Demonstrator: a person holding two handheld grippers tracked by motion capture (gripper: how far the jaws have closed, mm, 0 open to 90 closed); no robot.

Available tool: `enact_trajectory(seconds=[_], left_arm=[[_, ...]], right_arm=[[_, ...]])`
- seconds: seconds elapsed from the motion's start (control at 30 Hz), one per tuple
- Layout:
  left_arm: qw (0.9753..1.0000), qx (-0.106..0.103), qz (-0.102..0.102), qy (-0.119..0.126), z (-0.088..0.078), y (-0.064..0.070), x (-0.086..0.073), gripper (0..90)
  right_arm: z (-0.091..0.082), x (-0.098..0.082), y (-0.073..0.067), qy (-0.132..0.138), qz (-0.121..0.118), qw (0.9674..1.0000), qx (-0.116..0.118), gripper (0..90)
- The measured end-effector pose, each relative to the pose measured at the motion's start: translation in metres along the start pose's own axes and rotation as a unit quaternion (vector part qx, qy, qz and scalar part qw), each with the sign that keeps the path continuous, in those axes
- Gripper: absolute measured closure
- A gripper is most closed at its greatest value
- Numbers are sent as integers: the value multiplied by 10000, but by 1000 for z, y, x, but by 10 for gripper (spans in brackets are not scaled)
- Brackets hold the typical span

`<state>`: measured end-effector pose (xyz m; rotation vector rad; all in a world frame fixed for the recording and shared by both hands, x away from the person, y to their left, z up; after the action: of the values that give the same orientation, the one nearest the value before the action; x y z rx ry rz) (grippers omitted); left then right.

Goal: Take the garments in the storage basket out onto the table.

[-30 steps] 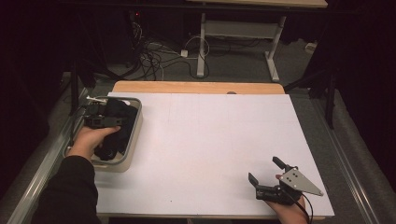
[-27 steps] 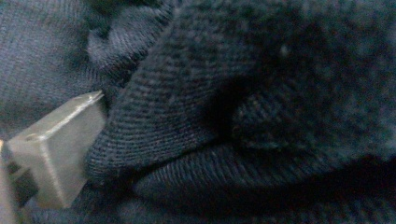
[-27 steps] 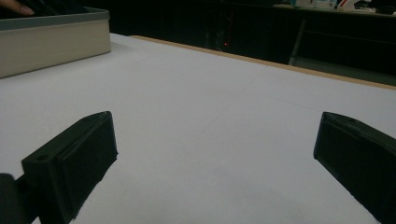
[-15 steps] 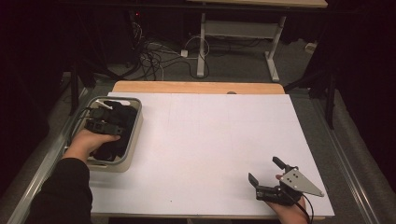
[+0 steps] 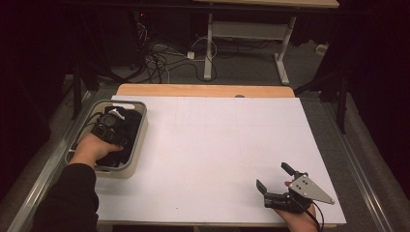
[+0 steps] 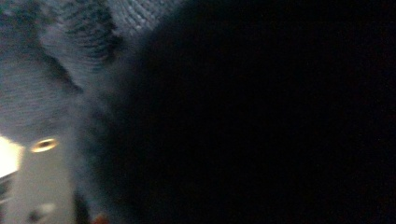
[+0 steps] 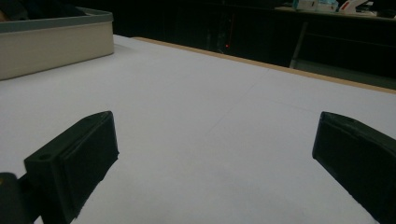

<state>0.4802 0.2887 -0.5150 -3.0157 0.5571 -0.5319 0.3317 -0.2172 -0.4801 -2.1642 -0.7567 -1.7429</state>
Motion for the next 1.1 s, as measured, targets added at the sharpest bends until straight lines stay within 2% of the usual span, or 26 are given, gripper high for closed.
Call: enact_trajectory(seconds=[0.1,0.2,0.33,0.57,0.6,0.63,0.7,0.8,0.93,1.0,1.03,1.1], left_arm=[[9999,123,54,36,2,-1,1,331],[9998,131,98,94,2,-2,2,399],[9998,15,33,218,1,-6,2,466],[9992,-237,-105,316,-3,-11,3,532],[9981,-413,-264,377,-6,-14,4,544],[9977,-478,-291,393,-7,-15,4,552],[9967,-577,-379,423,-10,-17,4,556],[9963,-604,-417,447,-14,-18,4,556],[9975,-570,-297,288,-23,-19,4,556],[9976,-570,-312,249,-26,-19,4,555],[9974,-634,-337,115,-31,-20,2,555],[9977,-608,-306,18,-36,-21,1,553]], right_arm=[[0,0,-1,-7,-24,10000,20,9],[0,0,-1,-6,-15,10000,16,9],[0,-2,1,-25,-8,10000,16,10],[1,-4,4,-58,24,10000,-10,10],[1,-4,4,-55,42,10000,-15,10],[1,-4,4,-46,42,10000,-18,10],[0,-4,5,-41,32,10000,-27,11],[0,-4,6,-43,45,10000,-36,10],[-1,-3,5,-32,41,10000,-29,10],[-1,-3,5,-19,35,10000,-32,10],[-1,-2,6,-10,39,10000,-39,10],[-2,-1,6,13,39,10000,-40,10]])
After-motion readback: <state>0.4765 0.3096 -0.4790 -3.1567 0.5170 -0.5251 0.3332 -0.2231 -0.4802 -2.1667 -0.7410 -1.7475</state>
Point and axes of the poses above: each handheld gripper's, and its own axes: z roughly forward along the jaws, x roughly out of its top, y roughly to its right, the point moved 8 cm from there along z, roughly forward along the jaws, and after that the axes turned 3 degrees about -z, right-handed, at the moved point
